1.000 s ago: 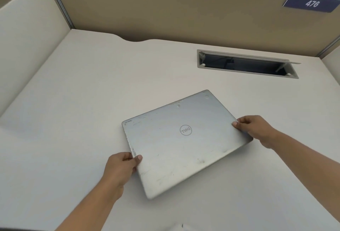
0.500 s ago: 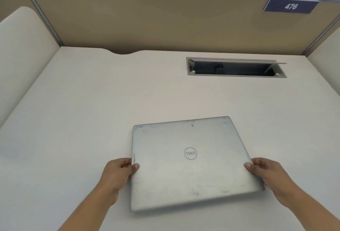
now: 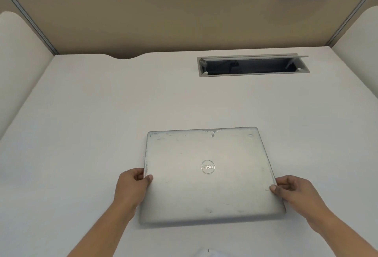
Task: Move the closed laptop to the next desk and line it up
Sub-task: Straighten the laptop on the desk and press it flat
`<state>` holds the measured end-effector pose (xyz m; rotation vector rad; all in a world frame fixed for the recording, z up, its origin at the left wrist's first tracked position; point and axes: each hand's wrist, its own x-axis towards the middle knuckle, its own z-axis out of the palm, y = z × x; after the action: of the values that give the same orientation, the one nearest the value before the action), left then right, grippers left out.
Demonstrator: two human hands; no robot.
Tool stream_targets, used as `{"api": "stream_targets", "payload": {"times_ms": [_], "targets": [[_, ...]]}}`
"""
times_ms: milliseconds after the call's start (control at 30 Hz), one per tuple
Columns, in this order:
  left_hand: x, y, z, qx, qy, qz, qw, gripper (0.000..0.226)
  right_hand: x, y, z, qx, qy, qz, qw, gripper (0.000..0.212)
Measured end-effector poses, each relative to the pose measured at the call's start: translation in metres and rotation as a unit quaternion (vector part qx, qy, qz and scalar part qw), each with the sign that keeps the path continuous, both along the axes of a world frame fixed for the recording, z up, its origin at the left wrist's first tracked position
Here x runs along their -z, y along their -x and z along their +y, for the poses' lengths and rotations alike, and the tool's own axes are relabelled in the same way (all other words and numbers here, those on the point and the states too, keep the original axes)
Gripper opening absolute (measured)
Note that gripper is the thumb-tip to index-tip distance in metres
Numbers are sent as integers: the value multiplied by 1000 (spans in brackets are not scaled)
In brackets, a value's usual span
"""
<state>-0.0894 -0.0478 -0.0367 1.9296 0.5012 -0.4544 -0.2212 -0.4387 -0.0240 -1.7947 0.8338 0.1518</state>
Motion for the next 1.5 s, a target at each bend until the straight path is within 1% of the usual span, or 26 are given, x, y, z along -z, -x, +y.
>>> {"api": "stream_targets", "payload": {"times_ms": [167,200,267,300,367,400,467,533,600,667,767,833,1000,1133,1233,1300,1367,1433,1500], "targets": [[2,6,-6,5,-51,-20,999,17,8,7,8,23,47,-6,999,9],[2,7,-6,16,-63,-26,998,16,9,7,10,27,73,2,997,10],[1,9,-10,46,-102,-46,993,13,8,7,12,6,167,24,986,20],[1,11,-14,60,-140,-65,986,21,8,6,14,-22,230,33,972,26],[4,17,-25,93,-238,-128,958,49,10,3,19,-95,354,41,930,39],[5,20,-34,119,-273,-174,939,57,12,0,24,-123,392,39,911,45],[6,25,-53,189,-293,-246,904,59,16,-9,35,-148,418,13,896,58],[10,28,-66,237,-296,-269,885,57,19,-21,47,-172,431,-35,885,61],[14,30,-70,266,-302,-265,876,57,24,-32,58,-208,428,-70,877,61],[19,33,-69,284,-312,-276,864,57,30,-39,69,-224,418,-77,877,59],[21,34,-68,284,-315,-286,859,57,35,-39,75,-218,440,-78,868,58],[21,35,-69,281,-322,-292,855,58,34,-38,75,-214,436,-77,871,59],[23,33,-67,285,-314,-292,857,59,28,-41,79,-204,434,-74,875,58],[23,31,-65,291,-290,-298,862,58,29,-41,80,-187,438,-67,877,58],[24,28,-62,278,-262,-294,876,59,28,-44,81,-189,428,-60,882,57],[22,28,-57,269,-247,-282,887,62,28,-44,82,-144,406,-57,901,57],[15,28,-52,220,-238,-266,908,65,24,-45,81,-71,362,-39,929,60],[8,28,-43,145,-249,-239,927,72,20,-43,76,-13,321,-11,947,67],[3,27,-33,86,-264,-183,943,84,19,-37,69,32,275,13,961,73]]}}
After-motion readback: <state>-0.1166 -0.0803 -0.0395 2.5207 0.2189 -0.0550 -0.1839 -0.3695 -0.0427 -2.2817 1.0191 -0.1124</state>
